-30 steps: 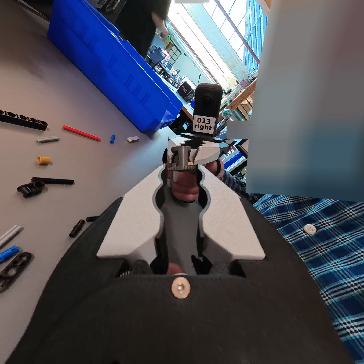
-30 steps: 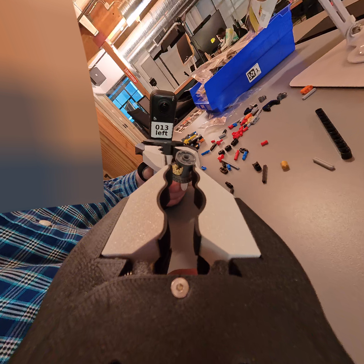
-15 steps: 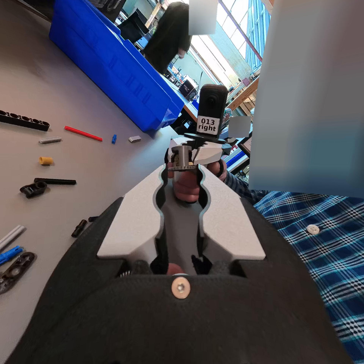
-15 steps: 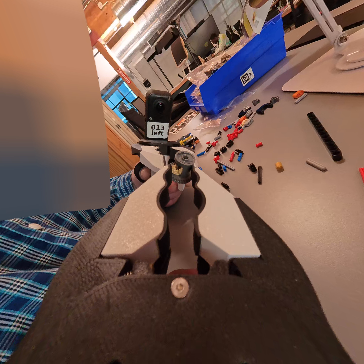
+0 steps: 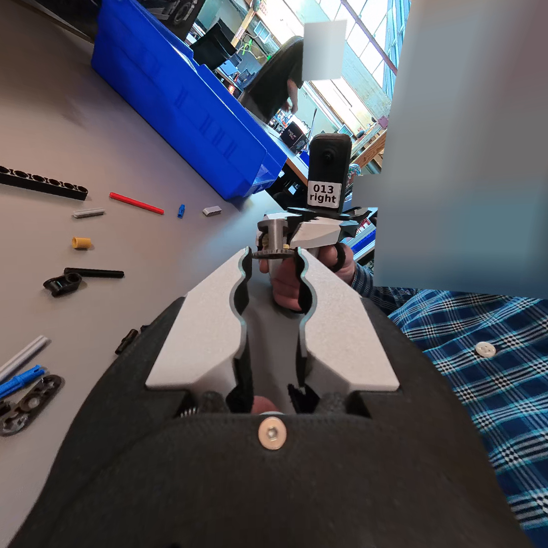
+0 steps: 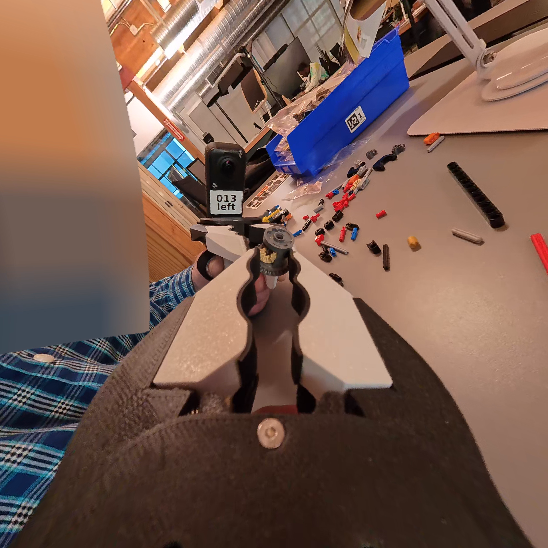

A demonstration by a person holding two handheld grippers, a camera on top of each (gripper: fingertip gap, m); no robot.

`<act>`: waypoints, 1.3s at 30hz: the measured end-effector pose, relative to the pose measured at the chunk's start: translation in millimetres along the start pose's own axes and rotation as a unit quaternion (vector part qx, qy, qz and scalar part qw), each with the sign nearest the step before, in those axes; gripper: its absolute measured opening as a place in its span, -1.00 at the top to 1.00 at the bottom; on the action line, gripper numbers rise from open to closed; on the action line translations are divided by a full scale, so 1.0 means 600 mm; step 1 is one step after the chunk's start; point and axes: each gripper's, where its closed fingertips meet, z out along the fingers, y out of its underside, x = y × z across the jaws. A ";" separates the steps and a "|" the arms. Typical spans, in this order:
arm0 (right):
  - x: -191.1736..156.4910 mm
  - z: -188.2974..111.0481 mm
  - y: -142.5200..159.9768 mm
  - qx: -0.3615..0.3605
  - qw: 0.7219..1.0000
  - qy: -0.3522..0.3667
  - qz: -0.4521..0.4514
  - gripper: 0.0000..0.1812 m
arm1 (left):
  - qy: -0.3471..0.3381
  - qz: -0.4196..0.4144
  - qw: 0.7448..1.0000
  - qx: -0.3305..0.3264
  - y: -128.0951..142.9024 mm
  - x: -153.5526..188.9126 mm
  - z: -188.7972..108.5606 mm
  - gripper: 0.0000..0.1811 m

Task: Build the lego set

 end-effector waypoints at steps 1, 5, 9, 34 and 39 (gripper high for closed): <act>-0.002 -0.001 -0.001 0.001 1.000 -0.005 -0.001 0.81 | 0.003 -0.001 1.000 0.000 0.000 0.001 0.000 0.71; -0.004 -0.006 -0.005 -0.007 1.000 -0.017 -0.023 0.78 | 0.020 -0.008 1.000 0.003 -0.002 0.007 0.002 0.71; -0.008 -0.009 -0.004 -0.016 0.998 -0.035 -0.043 0.73 | 0.043 -0.027 0.999 0.007 -0.008 0.011 -0.001 0.72; -0.007 -0.005 -0.003 -0.025 0.998 -0.050 -0.028 0.82 | 0.029 -0.008 1.000 -0.001 -0.003 0.007 0.004 0.72; -0.006 -0.004 -0.005 -0.025 0.998 -0.045 -0.044 0.81 | 0.025 0.008 1.000 -0.008 -0.004 0.004 0.002 0.72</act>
